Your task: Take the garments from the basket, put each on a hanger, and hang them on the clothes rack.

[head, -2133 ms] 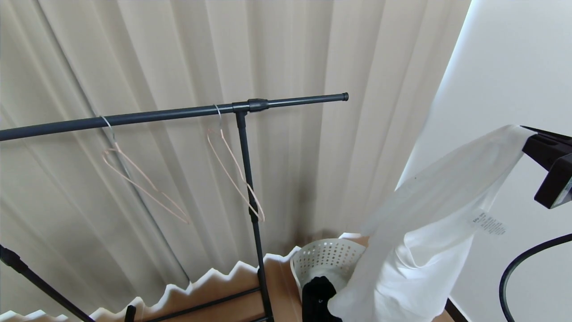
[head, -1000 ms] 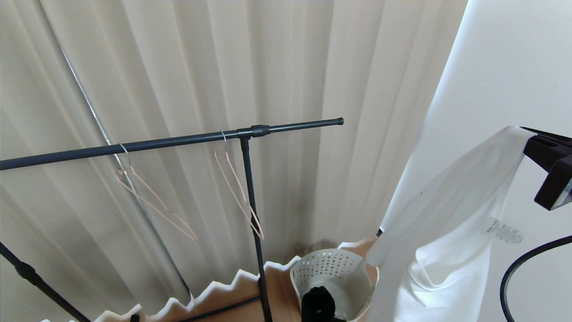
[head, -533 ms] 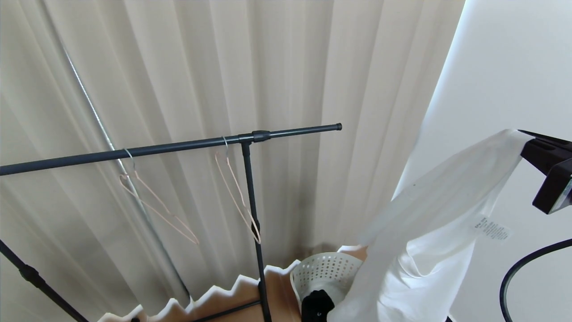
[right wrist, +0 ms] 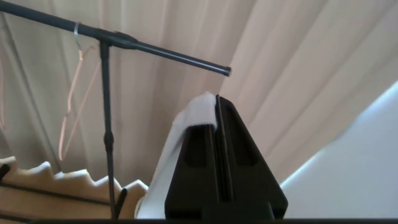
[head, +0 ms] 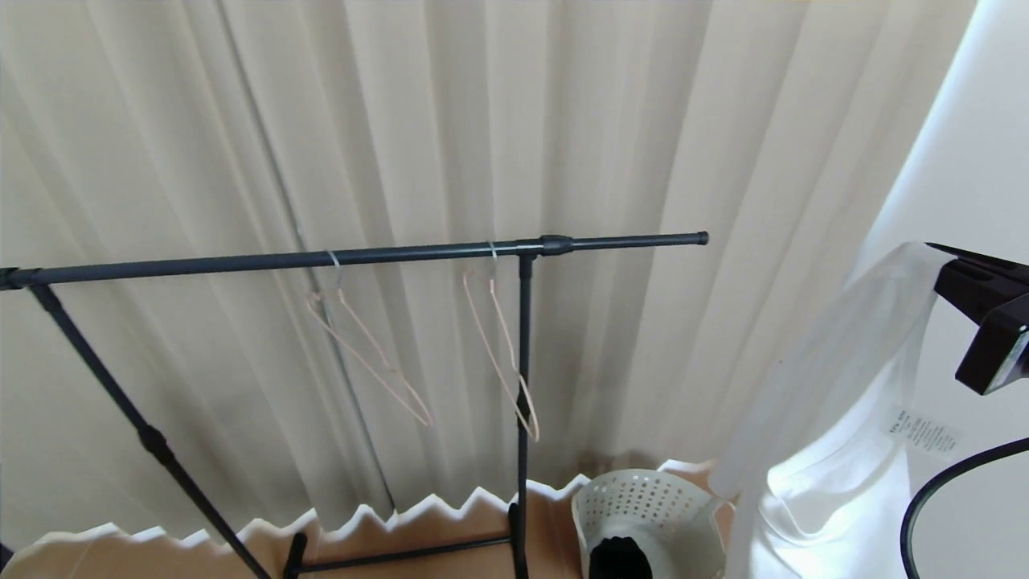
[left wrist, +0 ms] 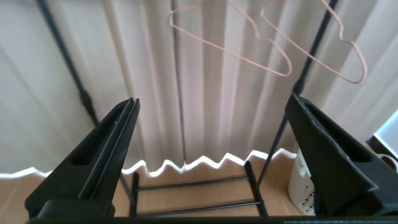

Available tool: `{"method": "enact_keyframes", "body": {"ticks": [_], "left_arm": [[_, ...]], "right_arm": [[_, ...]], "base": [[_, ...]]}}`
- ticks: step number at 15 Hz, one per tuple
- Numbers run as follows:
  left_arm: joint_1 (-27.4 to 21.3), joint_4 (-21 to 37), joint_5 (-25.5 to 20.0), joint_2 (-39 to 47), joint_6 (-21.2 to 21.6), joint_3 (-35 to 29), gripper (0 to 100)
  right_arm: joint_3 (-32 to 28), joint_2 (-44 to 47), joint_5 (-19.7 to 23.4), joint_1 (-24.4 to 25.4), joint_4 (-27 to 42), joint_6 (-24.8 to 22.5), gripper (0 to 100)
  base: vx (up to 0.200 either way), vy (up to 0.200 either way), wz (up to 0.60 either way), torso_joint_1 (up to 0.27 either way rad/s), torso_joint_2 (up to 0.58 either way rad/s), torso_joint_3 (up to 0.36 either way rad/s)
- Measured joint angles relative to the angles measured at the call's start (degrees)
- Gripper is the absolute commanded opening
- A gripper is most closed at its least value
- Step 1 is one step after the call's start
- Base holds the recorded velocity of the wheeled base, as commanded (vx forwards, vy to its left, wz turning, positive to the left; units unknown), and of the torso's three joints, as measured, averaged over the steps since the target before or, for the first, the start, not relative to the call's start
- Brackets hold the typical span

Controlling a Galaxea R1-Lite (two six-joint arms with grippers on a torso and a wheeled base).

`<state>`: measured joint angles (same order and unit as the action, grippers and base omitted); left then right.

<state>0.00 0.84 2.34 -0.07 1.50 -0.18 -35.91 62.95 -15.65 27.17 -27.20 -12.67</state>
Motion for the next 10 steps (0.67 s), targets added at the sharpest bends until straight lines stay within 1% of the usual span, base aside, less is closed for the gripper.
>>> {"method": "enact_keyframes", "body": {"ticks": [4,8,10], "left_arm": [[-0.02,0.05,0.00,0.00,0.02,0.00,100],[-0.02,0.06,-0.05,0.00,0.16,0.00,100],[0.00,0.06,-0.07,0.00,0.17,0.00,100]], "right_arm": [[0.09,0.00,0.02,-0.05,0.10,-0.06,0],[0.09,-0.06,0.02,-0.05,0.00,-0.06,0],[0.04,-0.11,0.02,-0.05,-0.15,-0.06,0]], "base": [[0.000,0.000,0.00,0.000,0.00,0.000],[-0.200,0.000,0.00,0.005,0.01,0.001],[0.000,0.200,0.00,-0.024,0.01,0.012]]}}
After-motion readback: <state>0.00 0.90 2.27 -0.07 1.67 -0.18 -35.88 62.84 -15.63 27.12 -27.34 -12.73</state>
